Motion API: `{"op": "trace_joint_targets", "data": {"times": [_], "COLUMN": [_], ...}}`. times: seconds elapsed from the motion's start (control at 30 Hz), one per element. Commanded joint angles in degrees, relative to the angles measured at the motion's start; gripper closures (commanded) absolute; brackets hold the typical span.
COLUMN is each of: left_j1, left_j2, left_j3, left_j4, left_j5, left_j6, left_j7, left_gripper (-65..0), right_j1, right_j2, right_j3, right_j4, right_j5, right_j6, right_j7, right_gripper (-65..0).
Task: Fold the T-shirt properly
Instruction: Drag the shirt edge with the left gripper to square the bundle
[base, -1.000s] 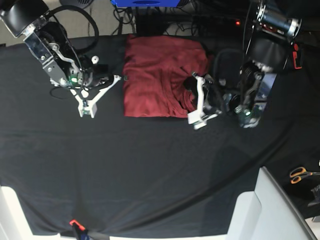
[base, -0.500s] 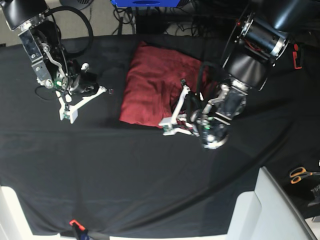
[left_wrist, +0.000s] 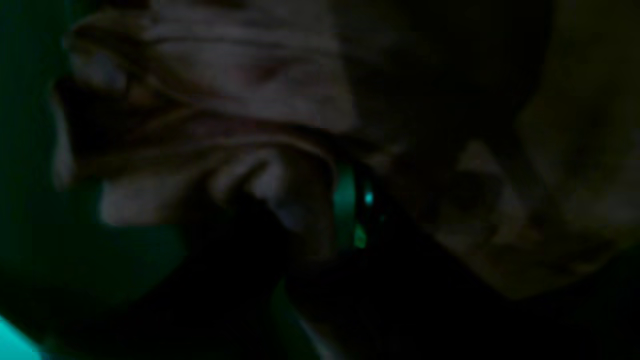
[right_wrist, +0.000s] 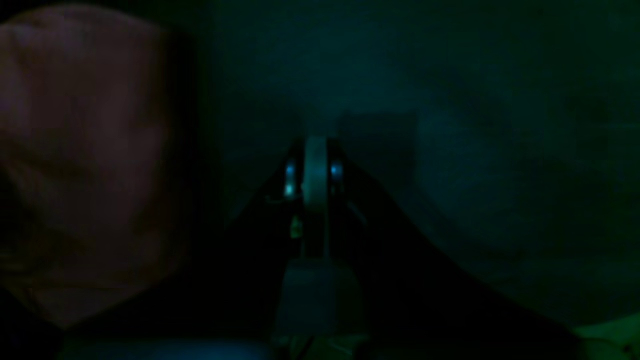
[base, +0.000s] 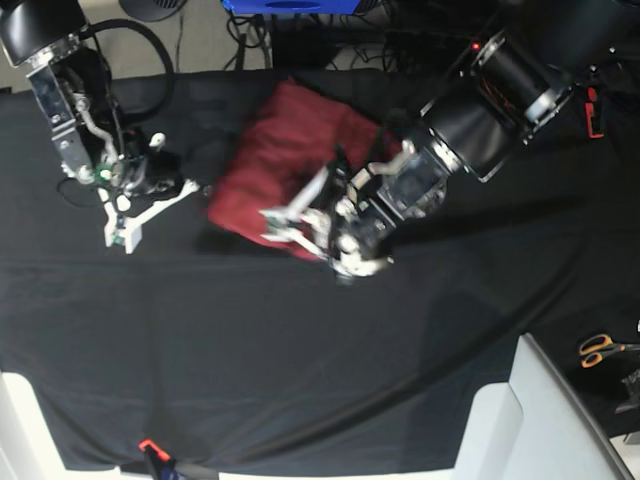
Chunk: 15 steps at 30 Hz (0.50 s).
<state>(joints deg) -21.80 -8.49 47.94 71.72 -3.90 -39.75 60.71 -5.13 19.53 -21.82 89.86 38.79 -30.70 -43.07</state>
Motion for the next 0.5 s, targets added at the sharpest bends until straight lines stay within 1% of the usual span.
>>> {"op": "trace_joint_targets", "data": {"times": [0.0,0.1,0.23,0.3,0.47], "left_j1": [-1.54,-1.89,-2.59,-3.82,-4.53], "left_j2": [0.62,0.62,0.89,0.97,1.15], "left_j3": [0.01,2.03,3.35,4.41,6.08], "left_j4": [2.34,4.19,3.22,0.76,-6.54], "left_j5": [-0.45,-0.45,-0.27,0.25,4.47], "left_j6": [-0.25,-0.25,-0.25,-0.25,-0.25], "left_j7": [-0.44,-0.44,-0.71,-2.38,-7.3], "left_gripper": [0.0,0.0,0.0,0.0,0.0], "right_j1": [0.69,0.77,0.86,0.86,0.86], "right_j2": [0.47,0.56,0.56,0.56,0.56], "right_j3": [1.3,2.0,2.0,2.0,2.0], "right_j4": [0.82,0.82,0.82,0.82,0.82], "right_j5": [-0.15,-0.15,-0.15,-0.15,-0.15], "right_j6": [0.24,0.24,0.32,0.32,0.32], "right_j7": [0.74,0.65,0.65,0.65,0.74], "right_gripper": [-0.2,-0.2,-0.2,-0.2,-0.2]}}
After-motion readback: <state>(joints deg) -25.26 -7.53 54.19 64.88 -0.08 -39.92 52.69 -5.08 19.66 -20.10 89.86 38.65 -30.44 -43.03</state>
